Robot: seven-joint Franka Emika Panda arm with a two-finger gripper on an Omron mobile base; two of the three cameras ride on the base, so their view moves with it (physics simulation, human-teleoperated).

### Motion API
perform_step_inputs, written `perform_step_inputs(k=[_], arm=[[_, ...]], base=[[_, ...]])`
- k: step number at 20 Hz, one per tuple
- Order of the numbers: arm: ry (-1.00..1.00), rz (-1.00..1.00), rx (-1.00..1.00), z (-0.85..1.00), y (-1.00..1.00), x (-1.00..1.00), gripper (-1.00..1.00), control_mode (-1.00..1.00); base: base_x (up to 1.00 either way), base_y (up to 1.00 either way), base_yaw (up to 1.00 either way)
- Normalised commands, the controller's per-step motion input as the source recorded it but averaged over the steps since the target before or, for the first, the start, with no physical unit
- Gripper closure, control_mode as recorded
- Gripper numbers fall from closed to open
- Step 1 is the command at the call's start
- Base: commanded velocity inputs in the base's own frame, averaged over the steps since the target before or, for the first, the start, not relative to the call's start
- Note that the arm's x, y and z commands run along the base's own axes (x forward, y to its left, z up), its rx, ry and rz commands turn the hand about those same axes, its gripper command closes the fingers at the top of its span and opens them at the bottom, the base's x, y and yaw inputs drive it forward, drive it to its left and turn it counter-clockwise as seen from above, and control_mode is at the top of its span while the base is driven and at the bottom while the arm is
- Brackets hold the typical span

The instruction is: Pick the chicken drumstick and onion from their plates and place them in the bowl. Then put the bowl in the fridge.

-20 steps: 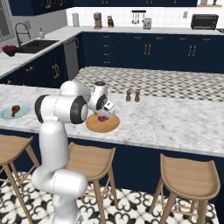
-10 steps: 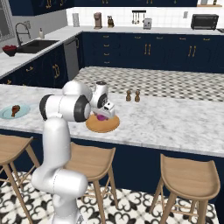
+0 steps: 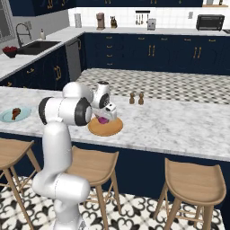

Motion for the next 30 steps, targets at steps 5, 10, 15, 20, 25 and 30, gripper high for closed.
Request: perform_step_inputs(k=[5, 10, 15, 20, 25, 30], arm=[[-0.08, 0.00, 0.04, 0.45, 0.07, -0.93, 1.00, -1.00], [-0.19, 0.01, 0.13, 0.73, 0.58, -0.56, 1.00, -1.00], [-0.01, 0.04, 0.07, 0.62, 0.90, -0.04, 1.00, -1.00], [0.11, 0.03, -0.07, 0.25, 0.83, 0.23, 1.00, -1.00], [0.00, 0.04, -0.14, -0.16, 0.67, 0.53, 1.00, -1.00], [0.06, 0.00, -0.01, -0.32, 0.50, 0.60, 1.00, -1.00]], base=[[0.00, 0.00, 0.00], [0.00, 0.00, 0.00], [0.00, 0.00, 0.00], [0.00, 0.00, 0.00], [0.00, 0.00, 0.00], [0.00, 0.00, 0.00]])
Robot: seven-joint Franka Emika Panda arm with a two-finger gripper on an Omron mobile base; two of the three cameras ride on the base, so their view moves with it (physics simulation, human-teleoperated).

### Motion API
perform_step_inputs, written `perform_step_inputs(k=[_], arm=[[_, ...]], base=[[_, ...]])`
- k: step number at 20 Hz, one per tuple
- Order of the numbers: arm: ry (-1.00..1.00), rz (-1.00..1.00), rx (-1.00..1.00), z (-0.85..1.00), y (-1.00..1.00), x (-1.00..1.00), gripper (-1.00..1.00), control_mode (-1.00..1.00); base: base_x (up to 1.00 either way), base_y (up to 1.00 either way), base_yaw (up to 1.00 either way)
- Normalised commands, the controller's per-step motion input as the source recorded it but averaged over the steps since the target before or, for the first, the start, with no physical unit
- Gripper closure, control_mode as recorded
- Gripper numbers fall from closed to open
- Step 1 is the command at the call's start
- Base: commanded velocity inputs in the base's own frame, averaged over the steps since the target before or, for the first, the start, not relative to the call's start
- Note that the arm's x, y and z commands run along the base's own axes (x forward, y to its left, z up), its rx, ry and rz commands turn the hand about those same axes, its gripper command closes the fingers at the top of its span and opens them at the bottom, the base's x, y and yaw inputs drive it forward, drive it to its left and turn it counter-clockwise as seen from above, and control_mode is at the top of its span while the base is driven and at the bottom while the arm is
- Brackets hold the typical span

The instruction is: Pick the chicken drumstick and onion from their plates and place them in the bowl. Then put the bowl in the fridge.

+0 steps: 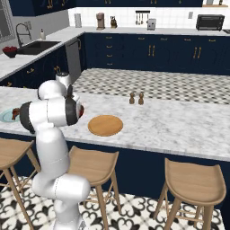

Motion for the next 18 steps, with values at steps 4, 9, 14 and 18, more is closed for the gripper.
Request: perform_step_inputs(k=[4, 9, 14, 18], arm=[[0.05, 0.00, 0.00, -0.17, 0.11, 0.39, 1.00, -1.00], [0.03, 0.00, 0.00, -0.40, 0.00, 0.05, 1.00, -1.00], [0.04, 0.00, 0.00, -0.38, 0.03, 0.15, -1.00, -1.00], [0.04, 0.00, 0.00, -0.23, 0.04, 0.32, -1.00, -1.00]], base=[[0.00, 0.00, 0.00], [0.00, 0.00, 0.00], [0.00, 0.00, 0.00], [0.00, 0.00, 0.00]])
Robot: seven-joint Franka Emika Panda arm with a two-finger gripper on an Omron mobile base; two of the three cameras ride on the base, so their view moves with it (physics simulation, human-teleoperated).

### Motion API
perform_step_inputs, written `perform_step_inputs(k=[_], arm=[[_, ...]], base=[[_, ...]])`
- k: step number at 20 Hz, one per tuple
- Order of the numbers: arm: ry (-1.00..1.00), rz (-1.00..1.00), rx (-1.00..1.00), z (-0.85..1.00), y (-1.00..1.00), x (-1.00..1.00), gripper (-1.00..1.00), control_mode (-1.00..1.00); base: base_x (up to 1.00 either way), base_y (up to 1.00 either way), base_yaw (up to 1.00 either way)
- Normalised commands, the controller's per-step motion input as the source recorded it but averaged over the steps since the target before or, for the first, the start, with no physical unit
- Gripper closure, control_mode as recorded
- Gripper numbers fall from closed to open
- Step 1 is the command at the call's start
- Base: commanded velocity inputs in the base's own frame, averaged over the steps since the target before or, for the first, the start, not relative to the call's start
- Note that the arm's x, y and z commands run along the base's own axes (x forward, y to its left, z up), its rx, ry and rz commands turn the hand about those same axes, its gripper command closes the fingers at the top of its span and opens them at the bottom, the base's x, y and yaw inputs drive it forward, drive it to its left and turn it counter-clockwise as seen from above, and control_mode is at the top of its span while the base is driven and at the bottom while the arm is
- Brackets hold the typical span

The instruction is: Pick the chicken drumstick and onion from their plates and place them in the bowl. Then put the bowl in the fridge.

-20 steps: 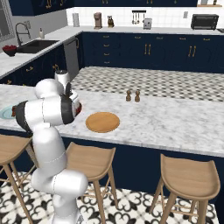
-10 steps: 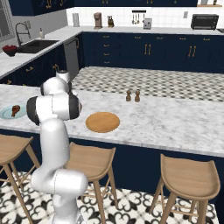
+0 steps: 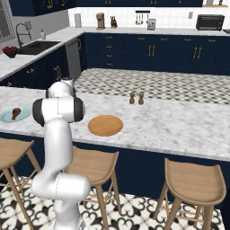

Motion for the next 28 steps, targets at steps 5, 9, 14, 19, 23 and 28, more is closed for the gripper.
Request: perform_step_inputs(k=[5, 9, 14, 19, 23, 28], arm=[[0.00, 0.00, 0.00, 0.00, 0.05, 0.10, -1.00, -1.00], [-0.01, 0.00, 0.00, 0.06, 0.00, -0.04, -1.00, -1.00], [-0.05, -0.01, 0.00, 0.20, -0.22, -0.66, -1.00, -1.00], [0.00, -0.03, 0.00, 0.29, -0.67, -0.78, -1.00, -1.00], [-0.01, 0.00, 0.00, 0.15, -0.97, -0.81, -1.00, -1.00], [-0.02, 0.00, 0.00, 0.34, -0.68, -0.85, -1.00, -1.00]], base=[[0.00, 0.00, 0.00], [0.00, 0.00, 0.00], [0.00, 0.00, 0.00], [0.00, 0.00, 0.00], [0.00, 0.00, 0.00], [0.00, 0.00, 0.00]])
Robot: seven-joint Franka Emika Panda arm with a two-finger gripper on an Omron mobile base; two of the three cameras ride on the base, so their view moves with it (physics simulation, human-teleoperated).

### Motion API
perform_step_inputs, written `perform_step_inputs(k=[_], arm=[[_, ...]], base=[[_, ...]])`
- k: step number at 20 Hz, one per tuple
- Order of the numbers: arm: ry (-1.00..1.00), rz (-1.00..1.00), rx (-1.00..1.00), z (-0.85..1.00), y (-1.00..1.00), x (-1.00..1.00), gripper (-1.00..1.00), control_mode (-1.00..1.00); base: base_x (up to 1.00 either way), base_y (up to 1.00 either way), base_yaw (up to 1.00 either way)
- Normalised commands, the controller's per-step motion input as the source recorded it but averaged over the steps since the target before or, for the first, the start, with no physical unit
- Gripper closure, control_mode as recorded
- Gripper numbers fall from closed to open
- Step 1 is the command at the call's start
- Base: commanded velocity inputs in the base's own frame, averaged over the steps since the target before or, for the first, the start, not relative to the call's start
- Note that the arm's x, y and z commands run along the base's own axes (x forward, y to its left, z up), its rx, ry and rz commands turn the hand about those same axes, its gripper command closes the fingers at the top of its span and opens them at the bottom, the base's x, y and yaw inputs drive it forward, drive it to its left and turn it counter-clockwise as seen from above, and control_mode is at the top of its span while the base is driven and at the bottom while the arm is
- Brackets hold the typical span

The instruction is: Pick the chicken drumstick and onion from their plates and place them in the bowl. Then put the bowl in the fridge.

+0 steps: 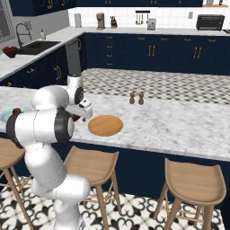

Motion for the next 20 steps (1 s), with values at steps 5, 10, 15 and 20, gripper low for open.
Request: perform_step_inputs(k=[5, 10, 15, 20], arm=[[0.00, 0.00, 0.00, 0.24, -0.70, -0.74, -1.00, -1.00], [0.00, 0.03, 0.00, 0.27, -0.68, -0.67, -1.00, -1.00], [-0.04, 0.04, 0.00, 0.31, -0.12, -0.87, -1.00, -1.00], [-0.06, 0.00, -0.01, 0.41, 0.00, -0.76, -1.00, -1.00]], base=[[0.00, 0.00, 0.00], [0.00, 0.00, 0.00], [0.00, 0.00, 0.00], [0.00, 0.00, 0.00]])
